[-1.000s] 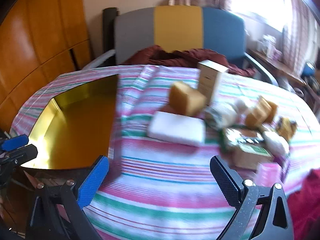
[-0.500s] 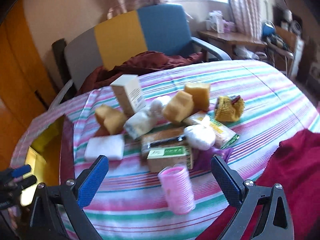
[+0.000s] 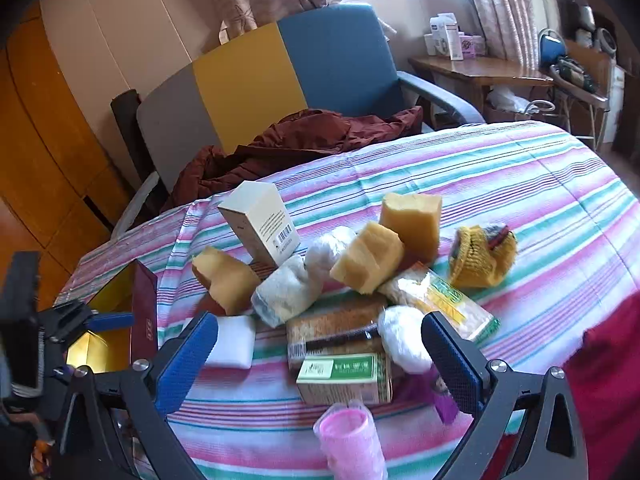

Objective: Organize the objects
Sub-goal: 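Move the left tool toward the white sponge block on the table, then grasp the white sponge block with the left tool and lift it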

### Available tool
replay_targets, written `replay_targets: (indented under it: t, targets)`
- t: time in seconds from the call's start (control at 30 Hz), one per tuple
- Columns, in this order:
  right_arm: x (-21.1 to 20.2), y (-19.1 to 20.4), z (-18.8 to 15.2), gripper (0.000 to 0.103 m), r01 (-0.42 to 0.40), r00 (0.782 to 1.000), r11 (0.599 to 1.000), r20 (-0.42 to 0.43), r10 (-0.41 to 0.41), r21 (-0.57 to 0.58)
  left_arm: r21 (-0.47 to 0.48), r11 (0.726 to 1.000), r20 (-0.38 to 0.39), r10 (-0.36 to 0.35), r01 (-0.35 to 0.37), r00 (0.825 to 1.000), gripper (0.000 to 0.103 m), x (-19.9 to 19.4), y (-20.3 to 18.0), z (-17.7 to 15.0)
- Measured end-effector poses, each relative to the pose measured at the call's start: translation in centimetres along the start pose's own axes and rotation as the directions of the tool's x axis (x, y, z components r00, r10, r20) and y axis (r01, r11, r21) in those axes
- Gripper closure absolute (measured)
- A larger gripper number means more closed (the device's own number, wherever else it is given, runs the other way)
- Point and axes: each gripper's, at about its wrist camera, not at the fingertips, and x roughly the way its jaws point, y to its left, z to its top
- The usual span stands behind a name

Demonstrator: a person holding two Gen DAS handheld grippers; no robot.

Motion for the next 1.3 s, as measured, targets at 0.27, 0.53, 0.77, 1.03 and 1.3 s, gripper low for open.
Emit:
replay_targets:
  t: [0.27, 0.53, 0.77, 1.03, 1.3]
  targets:
    - [1.2, -1.2, 0.1, 0.001, -0.036, 0.999, 0.999, -0.027, 0.036, 0.027, 0.131, 0.99, -0.124, -0.036, 0.052, 0.992, 0.019, 5.6, 0.1, 2.2]
    - [1.7, -0.7, 0.1, 0.001, -0.046, 0.997, 0.999, -0.058, 0.046, 0.003, 0.063, 0.984, -0.129, -0.16, 0.169, 0.979, 0.025, 7.6, 1.6, 2.0]
    - [3.9, 3.1, 3.5, 0.001, -0.08, 0.996, 0.99, -0.06, 0.073, -0.118, 0.0, 0.983, -0.038, -0.183, 0.183, 0.982, 0.034, 5.9, 2.6, 0.3]
    - [11.7, 7.8, 7.5, 0.001, -0.046, 0.994, 0.941, -0.106, 0.011, -0.335, -0.127, 0.968, 0.107, -0.202, 0.215, 0.974, 0.034, 0.7, 4.4, -2.0]
    - [17.8, 8.7, 9.0, 0.032, -0.073, 0.98, 0.924, -0.198, -0.003, -0.376, -0.326, 0.919, 0.219, -0.153, 0.22, 0.964, 0.033, -4.2, 6.4, -4.4]
